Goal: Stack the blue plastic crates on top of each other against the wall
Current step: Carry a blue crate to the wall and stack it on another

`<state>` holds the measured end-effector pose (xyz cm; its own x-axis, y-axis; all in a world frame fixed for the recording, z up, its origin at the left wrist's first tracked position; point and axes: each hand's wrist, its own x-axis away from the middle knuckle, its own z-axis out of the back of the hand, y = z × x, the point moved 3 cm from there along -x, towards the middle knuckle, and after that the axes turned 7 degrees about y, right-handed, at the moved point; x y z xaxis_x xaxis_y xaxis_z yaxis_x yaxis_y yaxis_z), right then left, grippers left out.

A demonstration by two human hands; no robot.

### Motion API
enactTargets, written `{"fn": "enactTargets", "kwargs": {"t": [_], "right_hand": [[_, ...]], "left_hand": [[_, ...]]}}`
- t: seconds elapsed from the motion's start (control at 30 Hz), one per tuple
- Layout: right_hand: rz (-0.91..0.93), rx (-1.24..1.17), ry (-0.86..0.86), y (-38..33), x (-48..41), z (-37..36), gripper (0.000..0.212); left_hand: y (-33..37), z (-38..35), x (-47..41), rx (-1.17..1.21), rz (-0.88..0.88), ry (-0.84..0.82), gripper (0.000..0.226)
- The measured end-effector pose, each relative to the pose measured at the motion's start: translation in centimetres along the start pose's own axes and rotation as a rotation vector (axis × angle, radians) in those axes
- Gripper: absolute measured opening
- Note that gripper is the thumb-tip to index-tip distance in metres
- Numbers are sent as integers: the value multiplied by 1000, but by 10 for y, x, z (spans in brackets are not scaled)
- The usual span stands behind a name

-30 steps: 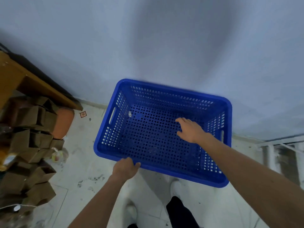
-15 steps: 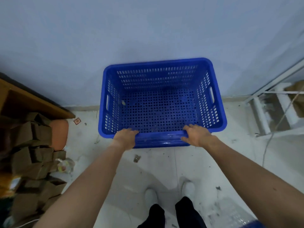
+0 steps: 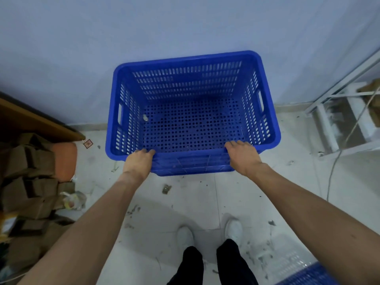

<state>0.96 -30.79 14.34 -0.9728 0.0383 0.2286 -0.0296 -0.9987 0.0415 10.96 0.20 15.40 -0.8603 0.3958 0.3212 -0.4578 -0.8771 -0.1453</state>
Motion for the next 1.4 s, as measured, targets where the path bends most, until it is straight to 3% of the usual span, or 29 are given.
{"fn": "enactTargets", "kwargs": {"t": [0.2, 0.57, 0.8, 1.07, 1.4], "right_hand": [[45, 4, 11, 2, 3, -3, 43], [119, -38, -7, 8, -17, -19, 22], [143, 50, -3, 23, -28, -14, 29], [133, 110, -53, 22, -22, -16, 42], [162, 146, 3, 20, -18, -20, 36]], "left_hand": [[2, 4, 3, 35, 20, 32, 44], [-3, 3, -2, 13, -12, 42, 39], [-4, 7, -10, -14, -70, 66, 60], [3, 11, -9, -47, -37, 21, 39], [1, 7, -14, -89, -21, -6, 33]]}}
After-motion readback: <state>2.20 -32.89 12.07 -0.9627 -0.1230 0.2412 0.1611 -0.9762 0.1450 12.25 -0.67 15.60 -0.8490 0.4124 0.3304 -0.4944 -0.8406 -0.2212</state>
